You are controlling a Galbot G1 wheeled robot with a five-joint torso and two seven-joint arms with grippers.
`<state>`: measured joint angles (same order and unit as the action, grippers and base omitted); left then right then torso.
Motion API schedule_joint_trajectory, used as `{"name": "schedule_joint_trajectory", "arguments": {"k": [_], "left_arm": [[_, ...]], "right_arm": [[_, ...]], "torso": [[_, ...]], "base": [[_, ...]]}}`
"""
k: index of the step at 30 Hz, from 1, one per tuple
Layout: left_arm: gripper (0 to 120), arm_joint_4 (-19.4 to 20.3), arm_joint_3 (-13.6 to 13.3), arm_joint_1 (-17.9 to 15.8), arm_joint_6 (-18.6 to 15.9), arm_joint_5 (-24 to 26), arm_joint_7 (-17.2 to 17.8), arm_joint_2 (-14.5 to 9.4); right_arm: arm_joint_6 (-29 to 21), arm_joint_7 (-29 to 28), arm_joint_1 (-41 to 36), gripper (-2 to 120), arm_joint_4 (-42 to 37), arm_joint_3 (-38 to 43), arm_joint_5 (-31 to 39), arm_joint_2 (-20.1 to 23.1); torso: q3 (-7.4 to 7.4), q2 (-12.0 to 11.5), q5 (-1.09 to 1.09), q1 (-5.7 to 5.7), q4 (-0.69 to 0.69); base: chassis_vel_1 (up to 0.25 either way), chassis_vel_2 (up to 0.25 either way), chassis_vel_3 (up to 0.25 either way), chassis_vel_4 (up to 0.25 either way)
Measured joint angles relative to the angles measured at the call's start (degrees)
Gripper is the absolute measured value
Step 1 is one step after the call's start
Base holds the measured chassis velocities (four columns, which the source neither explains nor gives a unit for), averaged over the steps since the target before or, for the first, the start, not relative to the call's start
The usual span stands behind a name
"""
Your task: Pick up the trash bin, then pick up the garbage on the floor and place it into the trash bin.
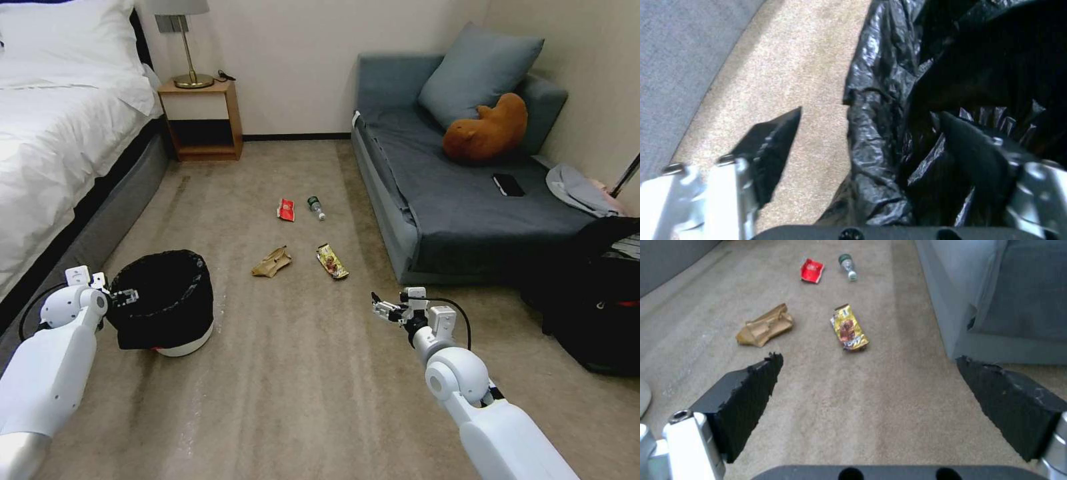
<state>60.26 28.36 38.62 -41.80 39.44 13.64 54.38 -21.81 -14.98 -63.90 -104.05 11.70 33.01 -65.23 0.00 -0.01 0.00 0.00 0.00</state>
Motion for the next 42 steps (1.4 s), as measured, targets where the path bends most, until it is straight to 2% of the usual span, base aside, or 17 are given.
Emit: {"name": "schedule_joint_trajectory", "arguments": {"k": [3, 5, 9, 11, 12, 14, 16, 17, 18, 20, 24, 28, 31, 37, 38, 40, 42], "left_arm": [[71, -0.3, -0.1, -0.1, 0.2, -0.3, -0.2, 0.2], [60, -0.9, -0.2, -0.3, 0.7, -0.9, -0.6, 0.6], [53, -1.3, -0.3, -0.3, 1.1, -1.2, -0.9, 0.8], [41, -1.5, -0.4, -0.3, 1.6, -1.5, -1.6, 0.8], [41, -1.5, -0.4, -0.3, 1.6, -1.5, -1.6, 0.8], [27, -1.6, -0.4, -0.3, 2.1, -1.8, -2.1, 0.6], [26, -1.6, -0.4, -0.3, 2.3, -2.0, -2.3, 0.5], [18, -1.6, -0.4, -0.1, 2.8, -2.5, -2.9, 0.3], [18, -1.6, -0.4, -0.1, 2.8, -2.5, -2.9, 0.3], [9, -1.1, 0.2, 0.5, 4.1, -3.0, -4.5, 0.1], [8, 0.0, 1.1, 1.5, 5.5, -3.2, -5.8, -0.2], [5, 3.1, 3.3, 4.2, 9.1, -5.0, -8.6, -1.0], [5, 4.7, 4.5, 5.7, 10.7, -6.4, -9.3, -1.2], [5, 7.2, 6.2, 7.5, 11.3, -6.9, -9.5, -1.5], [4, 11.6, 8.5, 10.1, 11.5, -7.5, -9.4, -1.6], [4, 12.8, 9.1, 10.8, 11.5, -7.9, -9.4, -1.6], [4, 17.8, 11.4, 13.4, 12.1, -10.1, -9.4, -1.5]], "right_arm": [[0.0, 0.0, -0.1, 100, -0.3, 0.0, 0.3, 0.3], [0.0, 0.0, -0.2, 100, -0.6, 0.0, 0.6, 0.7], [0.0, 0.0, -0.3, 100, -0.9, 0.0, 0.8, 0.8], [0.0, 0.0, -0.9, 100, -1.4, 0.0, 1.1, 0.8], [0.0, 0.0, -0.9, 100, -1.4, 0.0, 1.1, 0.8], [-0.1, -0.1, -1.5, 100, -1.8, 0.1, 1.0, 0.7], [-0.1, -0.2, -1.6, 100, -1.8, 0.2, 1.0, 0.6], [-0.2, -0.3, -1.8, 100, -1.9, 0.2, 0.9, 0.5], [-0.2, -0.3, -1.8, 100, -1.9, 0.2, 0.9, 0.5], [-0.3, -0.5, -2.2, 100, -2.0, 0.3, 0.8, 0.0], [-0.3, -0.6, -2.5, 100, -2.1, 0.4, 0.7, -0.4], [-0.3, -0.9, -3.0, 100, -2.1, 0.7, 0.3, -0.9], [-0.3, -1.0, -3.0, 100, -2.1, 0.7, 0.5, -1.0], [-0.3, -1.1, -3.1, 100, -2.3, 0.7, 0.8, -1.1], [-0.4, -1.1, -3.1, 100, -2.6, 0.3, 1.4, -1.5], [-0.4, -1.1, -3.0, 100, -2.6, 0.2, 1.5, -1.6], [-0.1, -0.7, -2.9, 100, -2.5, -0.2, 1.4, -1.8]], "torso": [[0.00, 0.0, 0.00, 0.00, 0.00], [0.00, 0.0, 0.03, 0.00, 0.00], [-0.01, 0.0, 0.03, 0.00, 0.00], [-0.01, 0.0, 0.04, 0.00, 0.00], [-0.01, 0.0, 0.04, 0.00, 0.00], [-0.01, 0.0, 0.02, 0.00, 0.01], [-0.01, 0.0, 0.02, 0.00, 0.01], [0.00, 0.0, 0.00, 0.00, 0.01], [0.00, 0.0, 0.00, 0.00, 0.01], [0.00, 0.0, -0.02, 0.00, -0.01], [0.00, 0.0, -0.06, 0.00, -0.02], [0.00, 0.0, 0.00, 0.00, -0.01], [0.01, 0.0, -0.03, 0.00, 0.00], [0.01, 0.0, -0.02, 0.00, 0.00], [0.00, 0.0, -0.01, 0.00, 0.01], [0.01, 0.0, -0.01, 0.00, 0.01], [0.00, 0.0, 0.00, 0.00, -0.01]], "base": [[0.000, 0.000, 0.000, 0.000], [0.000, 0.000, 0.000, 0.000], [0.000, 0.000, 0.000, 0.000], [0.000, 0.000, 0.000, 0.000], [0.000, 0.000, 0.000, 0.000], [0.000, 0.000, 0.000, 0.000], [0.000, 0.000, 0.000, 0.000], [0.000, 0.000, 0.000, 0.000], [0.000, 0.000, 0.000, 0.000], [0.000, 0.000, 0.000, 0.000], [0.000, 0.000, 0.000, 0.000], [0.000, 0.000, 0.000, 0.000], [0.000, 0.000, 0.000, 0.000], [0.000, 0.000, 0.000, 0.000], [0.000, 0.000, 0.000, 0.000], [0.000, 0.000, 0.000, 0.000], [0.000, 0.000, 0.000, 0.000]]}}
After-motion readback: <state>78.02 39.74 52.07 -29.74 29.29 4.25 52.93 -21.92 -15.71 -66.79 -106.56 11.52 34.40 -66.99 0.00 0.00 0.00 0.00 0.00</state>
